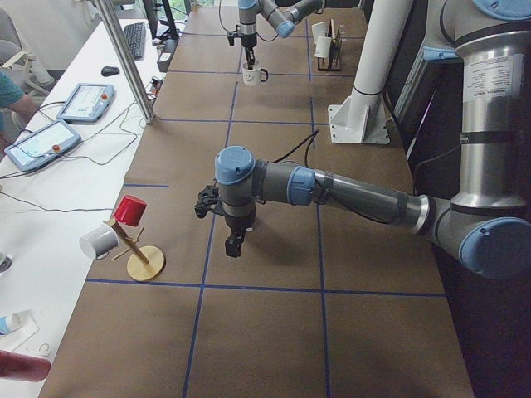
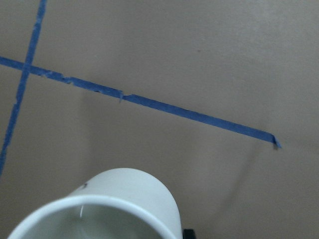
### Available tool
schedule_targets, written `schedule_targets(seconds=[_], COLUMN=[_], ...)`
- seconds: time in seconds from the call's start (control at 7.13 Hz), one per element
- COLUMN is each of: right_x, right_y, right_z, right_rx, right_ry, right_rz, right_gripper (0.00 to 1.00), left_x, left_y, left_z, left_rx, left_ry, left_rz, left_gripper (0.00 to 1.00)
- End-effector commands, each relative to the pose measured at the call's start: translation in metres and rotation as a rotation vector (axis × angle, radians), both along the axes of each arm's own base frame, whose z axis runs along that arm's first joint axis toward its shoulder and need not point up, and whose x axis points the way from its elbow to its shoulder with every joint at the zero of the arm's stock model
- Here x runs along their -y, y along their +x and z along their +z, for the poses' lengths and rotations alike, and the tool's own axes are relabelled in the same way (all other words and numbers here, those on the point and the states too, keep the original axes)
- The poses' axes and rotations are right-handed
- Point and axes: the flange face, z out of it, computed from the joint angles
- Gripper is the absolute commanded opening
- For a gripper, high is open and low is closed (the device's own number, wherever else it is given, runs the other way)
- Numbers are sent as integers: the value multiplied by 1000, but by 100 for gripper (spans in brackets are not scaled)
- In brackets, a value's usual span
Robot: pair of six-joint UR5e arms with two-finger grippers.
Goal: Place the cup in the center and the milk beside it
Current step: 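Carry the white mug with the right gripper to the table center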
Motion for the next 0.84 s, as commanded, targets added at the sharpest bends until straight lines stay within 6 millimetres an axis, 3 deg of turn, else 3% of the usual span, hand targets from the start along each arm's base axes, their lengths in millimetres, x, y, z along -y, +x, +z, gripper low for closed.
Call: schedule_targets(seconds=[0.0,0.28,0.56,0.7], right_x=[-7,-15,7,10], right_y=[-86,-108,-137,-141], right_z=[-44,-44,-51,-45], right_rx=[-29,-59,-65,-59], right_ry=[26,38,25,29], right_rz=[-5,14,29,29], right_gripper=[0,0,0,0], left_x=[4,4,4,4], left_y=[6,7,7,7], left_z=[-8,-8,-8,-8], left_rx=[-56,-56,-56,-56], left_ry=[11,11,11,11], left_rz=[13,14,14,14], left_gripper=[100,100,100,100])
